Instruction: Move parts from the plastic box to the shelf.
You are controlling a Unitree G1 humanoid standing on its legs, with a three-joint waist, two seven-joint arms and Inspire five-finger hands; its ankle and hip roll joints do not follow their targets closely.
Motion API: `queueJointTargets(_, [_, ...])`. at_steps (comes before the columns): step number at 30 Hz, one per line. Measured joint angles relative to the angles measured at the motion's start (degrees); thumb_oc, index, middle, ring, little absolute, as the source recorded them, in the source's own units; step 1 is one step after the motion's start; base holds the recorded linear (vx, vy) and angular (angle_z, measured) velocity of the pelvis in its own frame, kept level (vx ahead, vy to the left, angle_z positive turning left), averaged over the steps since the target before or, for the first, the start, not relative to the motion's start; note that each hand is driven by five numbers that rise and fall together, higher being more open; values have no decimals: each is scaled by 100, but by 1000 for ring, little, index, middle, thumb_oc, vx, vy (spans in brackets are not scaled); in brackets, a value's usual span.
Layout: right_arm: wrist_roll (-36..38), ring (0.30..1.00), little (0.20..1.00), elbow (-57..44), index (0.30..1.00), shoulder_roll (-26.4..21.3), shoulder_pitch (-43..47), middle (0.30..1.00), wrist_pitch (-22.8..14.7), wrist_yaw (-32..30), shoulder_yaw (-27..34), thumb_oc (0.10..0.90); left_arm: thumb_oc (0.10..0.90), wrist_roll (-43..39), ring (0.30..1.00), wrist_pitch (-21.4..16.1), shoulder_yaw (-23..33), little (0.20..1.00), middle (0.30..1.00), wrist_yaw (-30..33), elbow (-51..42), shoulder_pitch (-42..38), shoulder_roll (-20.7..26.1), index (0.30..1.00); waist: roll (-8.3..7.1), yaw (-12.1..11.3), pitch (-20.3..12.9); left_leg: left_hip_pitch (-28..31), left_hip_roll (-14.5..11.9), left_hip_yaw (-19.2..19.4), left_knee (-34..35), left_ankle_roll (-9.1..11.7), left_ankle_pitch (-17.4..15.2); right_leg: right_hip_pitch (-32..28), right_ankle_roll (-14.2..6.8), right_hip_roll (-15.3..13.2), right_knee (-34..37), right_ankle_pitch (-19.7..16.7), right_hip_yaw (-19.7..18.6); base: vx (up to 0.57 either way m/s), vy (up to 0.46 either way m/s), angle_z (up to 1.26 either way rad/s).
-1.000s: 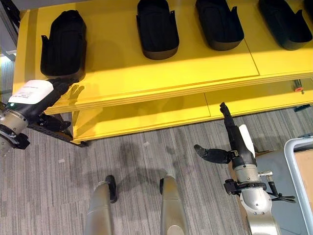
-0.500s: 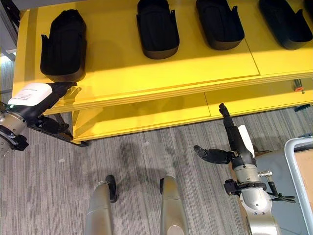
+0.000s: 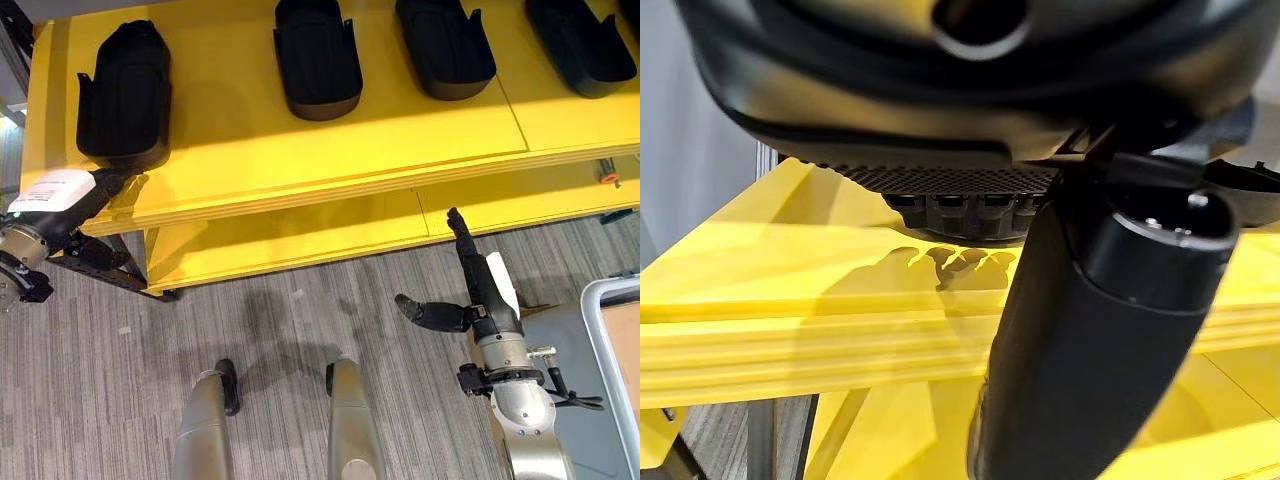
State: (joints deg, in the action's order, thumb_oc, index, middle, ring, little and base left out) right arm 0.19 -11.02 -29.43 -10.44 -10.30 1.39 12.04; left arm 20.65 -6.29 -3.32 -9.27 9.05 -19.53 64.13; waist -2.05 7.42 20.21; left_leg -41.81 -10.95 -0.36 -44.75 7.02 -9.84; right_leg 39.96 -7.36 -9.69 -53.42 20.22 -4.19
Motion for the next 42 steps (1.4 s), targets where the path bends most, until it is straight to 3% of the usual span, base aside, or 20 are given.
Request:
queueJointTargets(29, [1, 1000, 1000, 19, 1000, -11, -51, 1000, 10, 6, -4, 900, 900, 240, 1000, 96, -837, 1000, 1000, 151, 799, -1102, -53, 1000, 1, 50, -1, -88, -78, -7, -13, 41, 68, 161, 77, 93, -98, -28, -24, 3, 1, -1])
queueJointTargets(42, [1, 1000, 1000, 21, 1000, -14, -53, 1000, 8, 6, -2, 900, 900, 265, 1000, 113, -932, 1000, 1000, 247, 924, -1315, -49, 1000, -3, 78, 1, -120, -87, -9, -32, 48, 96, 202, 77, 108, -142, -40, -24, -13, -1, 0])
